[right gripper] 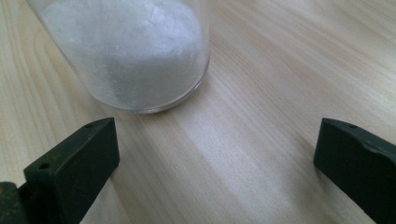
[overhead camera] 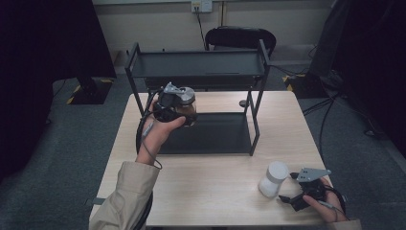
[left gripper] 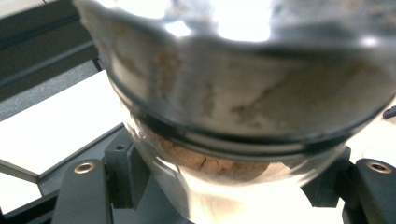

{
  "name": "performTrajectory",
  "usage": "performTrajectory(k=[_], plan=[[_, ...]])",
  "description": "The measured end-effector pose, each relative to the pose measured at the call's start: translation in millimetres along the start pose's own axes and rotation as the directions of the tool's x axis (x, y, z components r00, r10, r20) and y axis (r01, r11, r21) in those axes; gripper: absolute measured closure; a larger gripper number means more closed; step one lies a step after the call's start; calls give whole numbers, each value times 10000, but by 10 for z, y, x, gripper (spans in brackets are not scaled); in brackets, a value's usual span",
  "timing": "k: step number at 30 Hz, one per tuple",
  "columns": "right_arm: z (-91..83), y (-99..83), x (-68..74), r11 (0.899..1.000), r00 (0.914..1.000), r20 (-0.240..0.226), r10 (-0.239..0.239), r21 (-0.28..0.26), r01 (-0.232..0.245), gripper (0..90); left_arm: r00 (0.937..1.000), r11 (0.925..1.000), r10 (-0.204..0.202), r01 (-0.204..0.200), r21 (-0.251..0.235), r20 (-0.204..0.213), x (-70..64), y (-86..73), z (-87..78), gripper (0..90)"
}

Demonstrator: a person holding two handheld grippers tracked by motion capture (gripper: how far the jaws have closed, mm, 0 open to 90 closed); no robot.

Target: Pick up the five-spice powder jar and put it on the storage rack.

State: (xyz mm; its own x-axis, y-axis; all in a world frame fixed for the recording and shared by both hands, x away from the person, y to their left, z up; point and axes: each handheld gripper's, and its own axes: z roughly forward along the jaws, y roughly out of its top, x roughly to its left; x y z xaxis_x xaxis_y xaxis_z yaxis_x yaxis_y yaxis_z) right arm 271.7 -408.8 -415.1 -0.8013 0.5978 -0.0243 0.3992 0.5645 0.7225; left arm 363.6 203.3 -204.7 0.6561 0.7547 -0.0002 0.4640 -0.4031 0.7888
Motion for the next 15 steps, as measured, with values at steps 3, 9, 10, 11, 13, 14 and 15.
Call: performTrajectory(k=[3,9,10,11,13,14,15], plan=[[0,0,0,10000,10000,0,1,0,-1,0,10000,9999,-15,15,-115,46,6,51,-40,302],[0,0,0,10000,10000,0,2,0,-2,0,10000,9999,-50,51,-130,19,21,165,-102,302],[0,0,0,10000,10000,0,2,0,-2,0,10000,9999,-50,51,-130,19,21,165,-102,302],[0,0,0,10000,10000,0,0,0,0,0,10000,9999,-86,86,-130,26,22,177,-107,302],[0,0,0,10000,10000,0,-4,-1,4,0,9999,9998,-114,115,-132,22,24,201,-118,302],[0,0,0,10000,10000,0,-5,-1,5,0,10000,9999,-78,78,-134,21,26,213,-125,302],[0,0,0,10000,10000,0,-4,0,4,0,9999,9998,-106,106,-148,18,26,223,-133,302]])
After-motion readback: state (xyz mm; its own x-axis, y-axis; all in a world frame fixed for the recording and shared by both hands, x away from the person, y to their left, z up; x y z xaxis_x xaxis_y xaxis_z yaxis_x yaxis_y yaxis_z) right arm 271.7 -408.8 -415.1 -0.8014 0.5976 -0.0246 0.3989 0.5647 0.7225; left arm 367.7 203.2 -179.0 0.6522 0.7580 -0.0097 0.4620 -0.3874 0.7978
